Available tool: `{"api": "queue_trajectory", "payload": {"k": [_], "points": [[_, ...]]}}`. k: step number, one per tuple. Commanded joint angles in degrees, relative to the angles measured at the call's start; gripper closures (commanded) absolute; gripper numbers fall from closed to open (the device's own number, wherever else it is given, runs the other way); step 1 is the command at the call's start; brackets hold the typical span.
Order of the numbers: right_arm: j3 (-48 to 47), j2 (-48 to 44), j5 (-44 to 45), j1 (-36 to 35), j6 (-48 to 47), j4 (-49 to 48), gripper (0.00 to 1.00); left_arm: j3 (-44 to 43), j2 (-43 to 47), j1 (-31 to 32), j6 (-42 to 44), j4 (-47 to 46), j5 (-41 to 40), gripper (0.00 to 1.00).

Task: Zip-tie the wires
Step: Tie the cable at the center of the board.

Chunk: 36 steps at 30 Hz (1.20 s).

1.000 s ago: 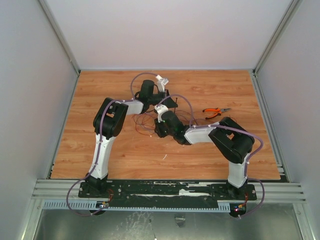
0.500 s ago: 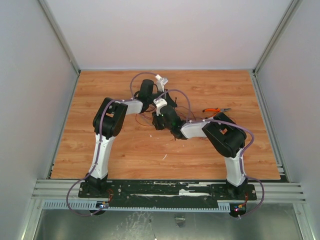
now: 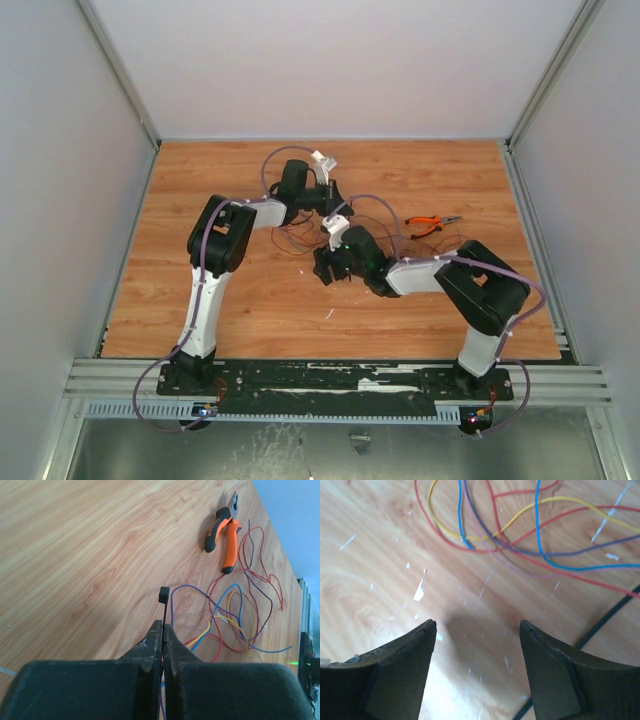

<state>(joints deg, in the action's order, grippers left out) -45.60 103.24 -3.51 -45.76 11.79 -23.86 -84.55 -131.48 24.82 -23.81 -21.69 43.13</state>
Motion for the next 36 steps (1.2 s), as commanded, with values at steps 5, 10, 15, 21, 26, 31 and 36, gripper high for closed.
{"api": "queue_trajectory", "payload": {"k": [5, 10, 15, 21, 26, 31, 36], "points": [[5.09, -15.01, -1.77, -0.02, -8.24, 3.86, 0.16, -2.09, -1.45, -0.28, 1.32, 0.97, 0.28, 1.0], [9.87, -26.37, 3.08, 3.89, -16.82, 3.87, 0.01, -2.2, -1.29, -0.3, 1.47, 1.28, 0.59, 1.0], [16.06, -33.4, 4.13, 6.61, -28.0, -2.84, 0.01, -3.02, -1.39, -0.29, 2.56, 3.07, 0.85, 1.0], [19.53, -31.64, 6.58, 7.55, -42.11, -7.55, 0.01, -4.07, -2.05, -0.6, 2.27, 4.68, 2.15, 1.0], [20.36, -27.94, 1.82, 9.8, -49.16, -8.33, 0.01, -5.86, -2.81, -0.82, 2.22, 7.63, 3.41, 1.0], [22.69, -21.78, 3.21, 9.85, -57.69, -22.11, 0.01, -6.15, -3.07, -0.91, 0.94, 7.46, 4.84, 1.0], [21.65, -14.89, 1.26, 9.86, -62.14, -29.47, 0.01, -6.15, -2.93, -0.91, 0.61, 7.54, 4.85, 1.0]]}}
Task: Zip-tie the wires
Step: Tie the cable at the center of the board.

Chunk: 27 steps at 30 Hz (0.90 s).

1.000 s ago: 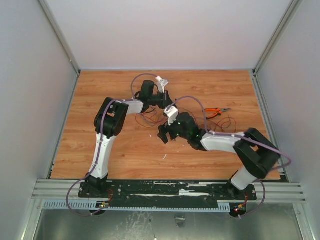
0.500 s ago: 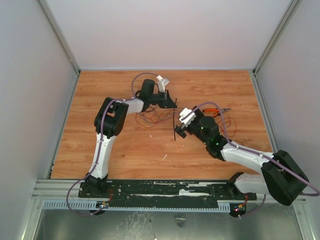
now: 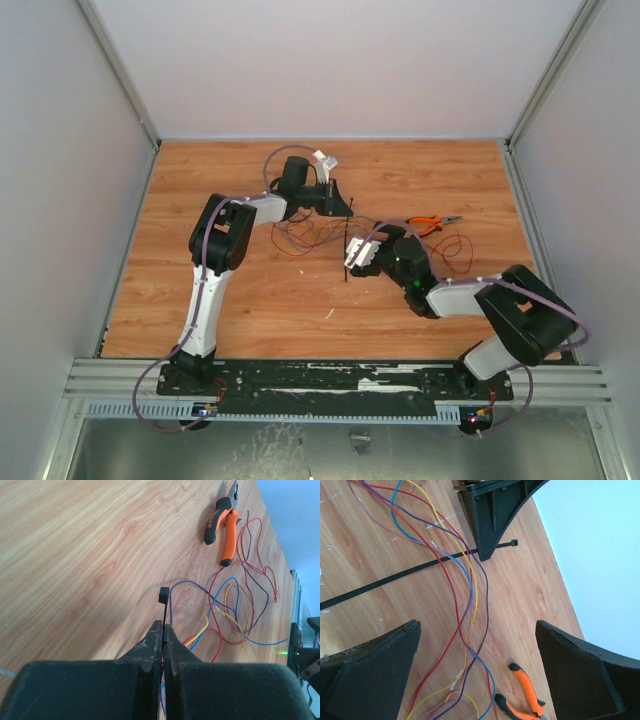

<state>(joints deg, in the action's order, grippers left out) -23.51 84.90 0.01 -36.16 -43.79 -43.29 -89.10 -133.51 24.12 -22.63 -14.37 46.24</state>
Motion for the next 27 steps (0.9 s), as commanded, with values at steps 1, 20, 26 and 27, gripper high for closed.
{"api": "queue_trajectory", "payload": {"k": [1, 20, 26, 27], "points": [[-0.88, 5.03, -2.5, 0.27, -7.36, -10.4, 0.01, -1.6, -0.87, -0.21, -0.56, 0.22, 1.83, 1.0], [-7.75, 19.19, -3.64, 1.17, -25.46, -7.14, 0.01, -4.0, -1.63, -0.21, -0.01, 4.43, 2.96, 1.0], [-9.14, 22.25, -3.62, 1.18, -29.54, -9.63, 0.01, -4.49, -1.83, -0.21, 0.43, 5.5, 3.39, 1.0], [-9.45, 22.68, -3.99, 1.12, -30.32, -9.48, 0.01, -4.5, -1.84, -0.21, 0.52, 5.62, 3.4, 1.0]]}}
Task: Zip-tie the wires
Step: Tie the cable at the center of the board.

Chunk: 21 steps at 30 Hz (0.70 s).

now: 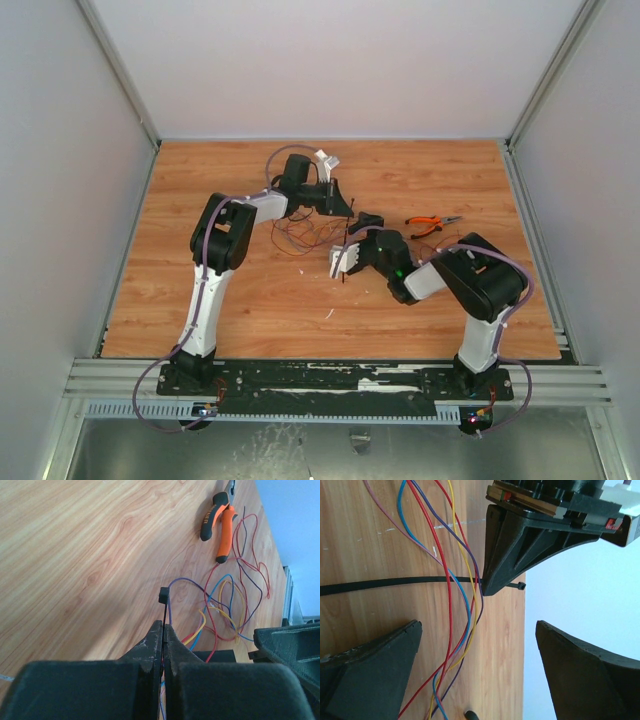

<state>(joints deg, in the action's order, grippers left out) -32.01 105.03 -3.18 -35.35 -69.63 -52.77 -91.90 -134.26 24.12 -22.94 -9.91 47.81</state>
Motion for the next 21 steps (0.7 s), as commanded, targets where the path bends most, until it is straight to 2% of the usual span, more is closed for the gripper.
{"api": "queue_trajectory", "payload": {"k": [1, 14, 21], "points": [[-1.17, 3.04, -0.82, 0.3, -5.12, 0.12, 0.01, -1.78, -1.16, -0.21, 0.96, 1.37, 1.81, 1.0], [-4.24, 7.95, -1.25, -0.17, -12.69, -2.84, 0.01, -3.02, -1.6, -0.21, 1.8, 3.5, 2.36, 1.0], [-3.4, 8.92, -1.07, -3.34, -14.34, -5.89, 0.01, -3.15, -1.81, -0.22, 1.76, 3.5, 2.65, 1.0]]}}
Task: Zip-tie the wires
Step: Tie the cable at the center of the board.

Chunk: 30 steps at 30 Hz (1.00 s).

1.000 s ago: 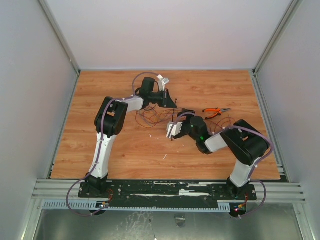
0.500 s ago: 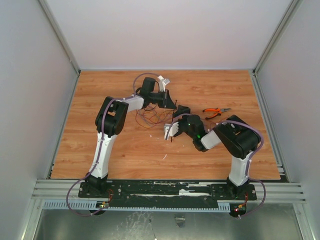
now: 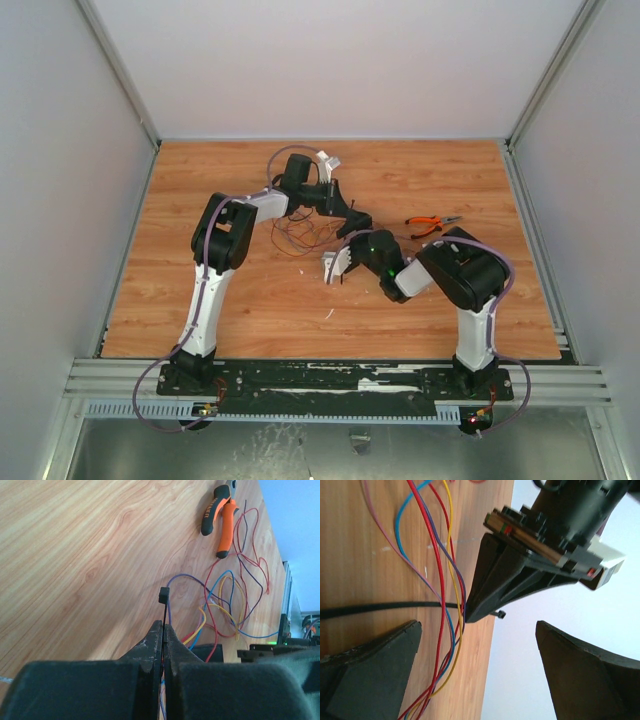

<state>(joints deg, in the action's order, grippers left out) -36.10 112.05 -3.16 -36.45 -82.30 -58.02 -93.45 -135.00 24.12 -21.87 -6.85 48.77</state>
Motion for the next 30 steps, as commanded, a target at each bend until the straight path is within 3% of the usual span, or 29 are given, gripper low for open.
{"api": "queue_trajectory", "payload": {"k": [1, 25, 30], "points": [[0.82, 2.13, -1.14, -2.74, -1.65, -1.21, 0.01, -1.64, -1.16, -0.21, 0.73, 0.44, 1.86, 1.0], [5.63, 0.31, -0.8, -8.82, 2.54, -1.92, 0.01, -3.44, -2.1, -0.21, 1.75, 2.33, 2.63, 1.0], [5.64, 0.27, 0.22, -10.04, 4.04, -1.6, 0.05, -3.58, -2.28, -0.21, 1.65, 2.29, 2.65, 1.0]]}}
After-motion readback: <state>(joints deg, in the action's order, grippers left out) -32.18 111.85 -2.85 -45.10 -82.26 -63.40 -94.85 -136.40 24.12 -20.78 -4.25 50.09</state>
